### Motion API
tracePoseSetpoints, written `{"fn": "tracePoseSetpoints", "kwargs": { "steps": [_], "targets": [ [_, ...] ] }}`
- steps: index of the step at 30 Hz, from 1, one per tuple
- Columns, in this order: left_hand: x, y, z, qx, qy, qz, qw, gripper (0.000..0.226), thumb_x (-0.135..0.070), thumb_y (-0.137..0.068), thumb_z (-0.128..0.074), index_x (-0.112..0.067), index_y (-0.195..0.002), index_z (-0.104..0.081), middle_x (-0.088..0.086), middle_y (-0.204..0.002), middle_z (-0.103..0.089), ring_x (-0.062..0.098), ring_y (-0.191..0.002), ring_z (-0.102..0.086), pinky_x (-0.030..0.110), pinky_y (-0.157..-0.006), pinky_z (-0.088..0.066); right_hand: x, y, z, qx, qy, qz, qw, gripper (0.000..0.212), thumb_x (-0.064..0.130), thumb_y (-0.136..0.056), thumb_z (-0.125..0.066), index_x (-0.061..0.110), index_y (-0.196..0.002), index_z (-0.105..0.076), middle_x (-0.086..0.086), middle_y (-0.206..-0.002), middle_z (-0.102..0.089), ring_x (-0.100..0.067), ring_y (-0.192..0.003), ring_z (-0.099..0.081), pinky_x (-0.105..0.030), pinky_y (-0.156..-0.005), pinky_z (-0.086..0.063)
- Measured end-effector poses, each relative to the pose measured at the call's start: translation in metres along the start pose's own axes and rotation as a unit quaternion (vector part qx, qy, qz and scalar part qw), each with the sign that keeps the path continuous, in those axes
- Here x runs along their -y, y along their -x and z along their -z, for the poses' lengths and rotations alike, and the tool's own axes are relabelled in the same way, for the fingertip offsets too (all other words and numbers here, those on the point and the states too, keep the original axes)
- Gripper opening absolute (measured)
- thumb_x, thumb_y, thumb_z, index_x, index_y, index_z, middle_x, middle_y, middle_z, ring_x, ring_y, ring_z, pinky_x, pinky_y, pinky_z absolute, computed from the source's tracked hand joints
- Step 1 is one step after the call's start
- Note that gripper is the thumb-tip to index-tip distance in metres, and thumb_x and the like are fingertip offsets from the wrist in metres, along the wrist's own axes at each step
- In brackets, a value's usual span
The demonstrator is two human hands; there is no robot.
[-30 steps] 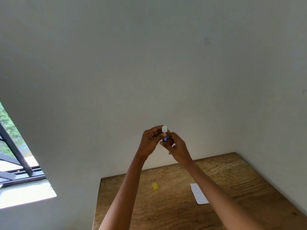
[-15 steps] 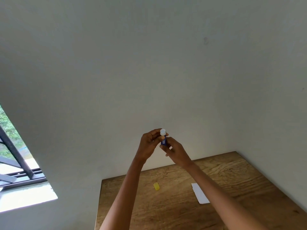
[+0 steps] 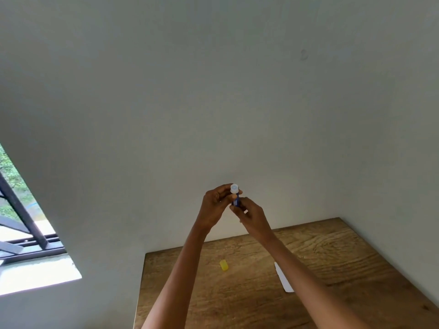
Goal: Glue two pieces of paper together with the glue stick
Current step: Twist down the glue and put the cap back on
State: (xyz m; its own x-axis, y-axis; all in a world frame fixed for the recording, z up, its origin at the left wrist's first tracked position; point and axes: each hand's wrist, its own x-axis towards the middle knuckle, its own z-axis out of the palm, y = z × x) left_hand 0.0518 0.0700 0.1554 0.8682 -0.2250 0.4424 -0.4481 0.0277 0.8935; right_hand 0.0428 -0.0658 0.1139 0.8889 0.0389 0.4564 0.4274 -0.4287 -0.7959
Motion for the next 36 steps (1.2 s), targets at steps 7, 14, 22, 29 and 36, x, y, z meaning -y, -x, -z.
{"fn": "tracePoseSetpoints", "kwargs": {
  "steps": [7, 14, 22, 29, 36],
  "targets": [
    [0.011, 0.009, -0.002, -0.022, 0.018, 0.022, 0.999, 0.028, 0.000, -0.089, -0.056, -0.022, -0.105, -0.064, 0.000, -0.098, -0.071, 0.004, -0.093, -0.068, 0.012, -0.076, -0.050, -0.007, 0.002, -0.013, -0.088, 0.068, -0.017, 0.994, 0.034, 0.039, -0.074, -0.075, 0.032, -0.068, -0.042, 0.013, -0.060, -0.046, -0.005, -0.052, -0.042, -0.011, -0.051, -0.036],
    [0.038, 0.024, 0.011, -0.072, 0.031, 0.051, 0.996, 0.027, 0.002, -0.087, -0.058, -0.015, -0.108, -0.063, 0.007, -0.101, -0.069, 0.001, -0.089, -0.067, 0.015, -0.078, -0.052, -0.034, 0.019, -0.030, 0.122, 0.056, -0.142, 0.981, 0.047, 0.035, -0.078, -0.073, 0.018, -0.117, -0.053, 0.003, -0.098, -0.049, -0.014, -0.080, -0.055, -0.026, -0.071, -0.045],
    [0.096, 0.068, 0.017, -0.091, -0.033, 0.154, 0.983, 0.026, -0.012, -0.086, -0.063, -0.037, -0.092, -0.065, -0.005, -0.096, -0.071, 0.006, -0.093, -0.066, 0.024, -0.081, -0.052, -0.071, 0.065, -0.075, 0.293, 0.227, -0.218, 0.903, 0.073, 0.056, -0.078, -0.062, 0.013, -0.132, -0.041, -0.007, -0.136, -0.045, -0.024, -0.127, -0.044, -0.035, -0.090, -0.043],
    [0.123, 0.083, 0.018, -0.088, -0.064, 0.197, 0.974, 0.016, -0.019, -0.088, -0.062, -0.029, -0.100, -0.064, -0.002, -0.100, -0.071, 0.008, -0.094, -0.065, 0.027, -0.085, -0.052, -0.079, 0.073, -0.074, 0.149, 0.135, -0.212, 0.956, 0.013, 0.017, -0.083, -0.060, 0.012, -0.092, -0.053, -0.004, -0.086, -0.063, -0.021, -0.078, -0.060, -0.035, -0.067, -0.049],
    [0.116, 0.070, 0.003, -0.075, -0.046, 0.149, 0.985, 0.010, -0.019, -0.090, -0.060, -0.025, -0.098, -0.062, -0.008, -0.080, -0.061, 0.001, -0.067, -0.055, 0.015, -0.064, -0.045, -0.069, 0.033, -0.033, 0.003, -0.199, -0.231, 0.952, 0.015, 0.013, -0.093, -0.053, 0.010, -0.104, -0.063, 0.000, -0.082, -0.061, -0.005, -0.065, -0.060, -0.017, -0.060, -0.052]
  ]
}}
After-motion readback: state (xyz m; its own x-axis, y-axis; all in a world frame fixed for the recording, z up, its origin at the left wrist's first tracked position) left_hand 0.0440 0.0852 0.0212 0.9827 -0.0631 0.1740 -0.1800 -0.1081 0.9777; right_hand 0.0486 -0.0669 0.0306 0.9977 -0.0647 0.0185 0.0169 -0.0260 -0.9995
